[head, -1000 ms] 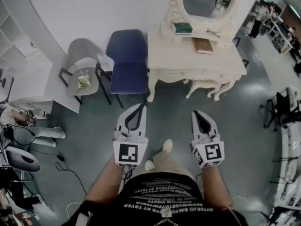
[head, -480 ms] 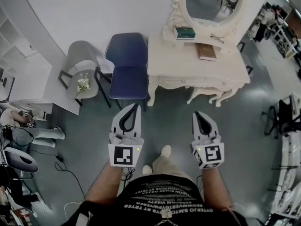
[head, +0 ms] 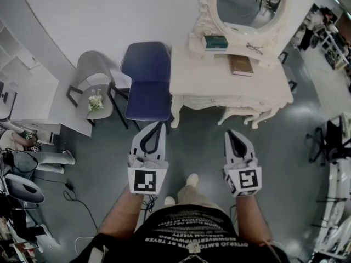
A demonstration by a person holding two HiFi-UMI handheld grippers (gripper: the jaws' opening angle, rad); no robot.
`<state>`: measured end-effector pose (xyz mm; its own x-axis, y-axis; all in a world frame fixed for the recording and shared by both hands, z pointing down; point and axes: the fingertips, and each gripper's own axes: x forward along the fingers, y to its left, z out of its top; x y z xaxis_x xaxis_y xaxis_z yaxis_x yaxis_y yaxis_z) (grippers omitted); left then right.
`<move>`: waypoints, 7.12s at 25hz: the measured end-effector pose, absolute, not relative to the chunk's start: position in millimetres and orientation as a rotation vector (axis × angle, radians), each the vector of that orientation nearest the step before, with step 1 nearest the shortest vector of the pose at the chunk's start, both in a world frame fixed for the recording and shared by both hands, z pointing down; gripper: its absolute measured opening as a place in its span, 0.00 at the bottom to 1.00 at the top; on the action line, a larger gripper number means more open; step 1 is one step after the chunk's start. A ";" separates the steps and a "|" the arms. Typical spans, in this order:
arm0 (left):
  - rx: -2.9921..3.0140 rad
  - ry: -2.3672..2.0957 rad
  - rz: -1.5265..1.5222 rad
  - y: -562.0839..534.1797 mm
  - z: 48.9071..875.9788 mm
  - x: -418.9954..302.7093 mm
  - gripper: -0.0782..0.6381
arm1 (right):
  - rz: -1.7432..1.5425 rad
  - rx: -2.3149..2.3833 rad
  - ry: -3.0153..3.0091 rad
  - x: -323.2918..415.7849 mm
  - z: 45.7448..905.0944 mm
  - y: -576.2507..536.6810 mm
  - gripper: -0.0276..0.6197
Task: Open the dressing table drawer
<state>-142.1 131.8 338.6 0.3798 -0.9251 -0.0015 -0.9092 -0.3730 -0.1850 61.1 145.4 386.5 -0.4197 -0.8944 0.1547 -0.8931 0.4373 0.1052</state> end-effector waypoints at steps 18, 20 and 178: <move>-2.470 1.700 -0.200 60.7 338.0 -102.0 0.12 | -0.007 1.555 -2.554 102.1 378.2 73.7 0.05; -2.461 1.702 -0.206 53.2 336.8 -95.0 0.12 | -0.006 1.543 -2.566 107.8 377.5 64.4 0.05; -2.821 1.835 -0.876 -438.1 642.9 55.5 0.15 | 0.185 1.317 -2.530 189.5 493.9 -423.9 0.05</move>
<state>55.5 -438.1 642.9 0.3350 -0.7494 0.5710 -0.9153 -0.4026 0.0086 189.5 -423.9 493.9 -0.5441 -0.7814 0.3057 -0.8176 0.5756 0.0161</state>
